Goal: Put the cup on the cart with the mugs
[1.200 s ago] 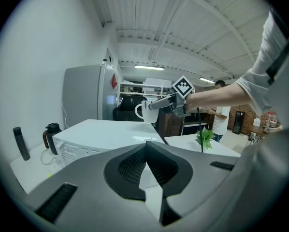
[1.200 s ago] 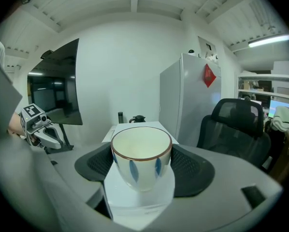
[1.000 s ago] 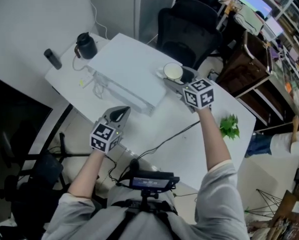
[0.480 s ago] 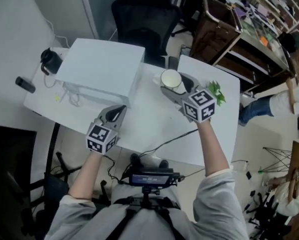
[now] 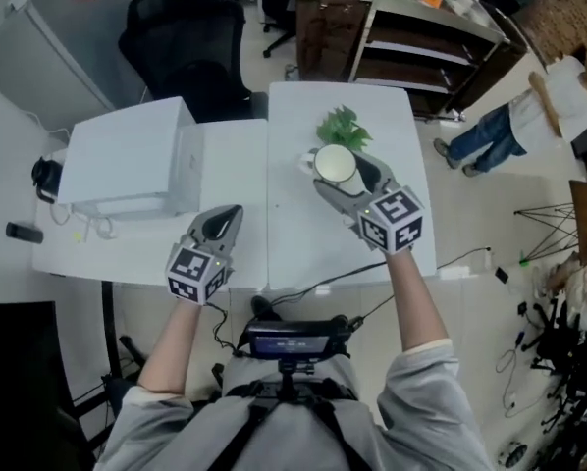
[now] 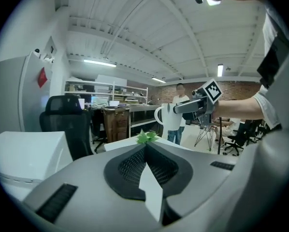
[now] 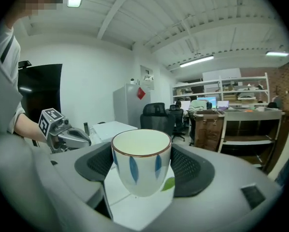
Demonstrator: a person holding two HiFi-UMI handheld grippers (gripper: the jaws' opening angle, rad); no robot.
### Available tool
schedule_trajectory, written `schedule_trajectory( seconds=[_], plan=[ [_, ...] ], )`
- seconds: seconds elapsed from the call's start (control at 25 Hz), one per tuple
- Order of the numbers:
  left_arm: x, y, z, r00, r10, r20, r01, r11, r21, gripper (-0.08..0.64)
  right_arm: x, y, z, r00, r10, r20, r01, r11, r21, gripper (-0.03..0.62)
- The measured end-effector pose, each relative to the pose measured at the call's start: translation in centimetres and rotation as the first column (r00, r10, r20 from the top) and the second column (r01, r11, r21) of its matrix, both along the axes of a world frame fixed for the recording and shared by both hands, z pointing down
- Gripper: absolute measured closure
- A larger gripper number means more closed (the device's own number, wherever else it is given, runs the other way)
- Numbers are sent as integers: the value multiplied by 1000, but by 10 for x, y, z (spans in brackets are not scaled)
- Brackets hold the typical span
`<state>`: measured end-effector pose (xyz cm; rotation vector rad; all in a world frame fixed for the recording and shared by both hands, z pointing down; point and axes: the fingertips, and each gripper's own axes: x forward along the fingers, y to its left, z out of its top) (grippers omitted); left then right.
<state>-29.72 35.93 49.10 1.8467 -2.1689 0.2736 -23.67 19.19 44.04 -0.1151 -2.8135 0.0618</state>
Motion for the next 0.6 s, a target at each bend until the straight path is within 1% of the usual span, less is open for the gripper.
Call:
schedule_trajectory(
  seconds=[0.16, 0.32, 0.48, 0.6],
  plan=[
    [68, -62, -6, 994, 105, 9, -105, 994, 2, 560, 84, -45, -3, 994, 110, 7, -110, 994, 2, 216],
    [141, -118, -9, 981, 193, 12, -193, 981, 13, 560, 166, -85, -4, 981, 192, 4, -192, 981, 17, 216],
    [212, -170, -3, 956, 291, 16, -292, 956, 9, 560, 254, -129, -4, 953, 304, 17, -304, 952, 23, 216],
    [264, -210, -1, 932, 362, 15, -363, 932, 17, 560, 318, -159, -1, 920, 392, 15, -393, 919, 29, 216]
  ],
)
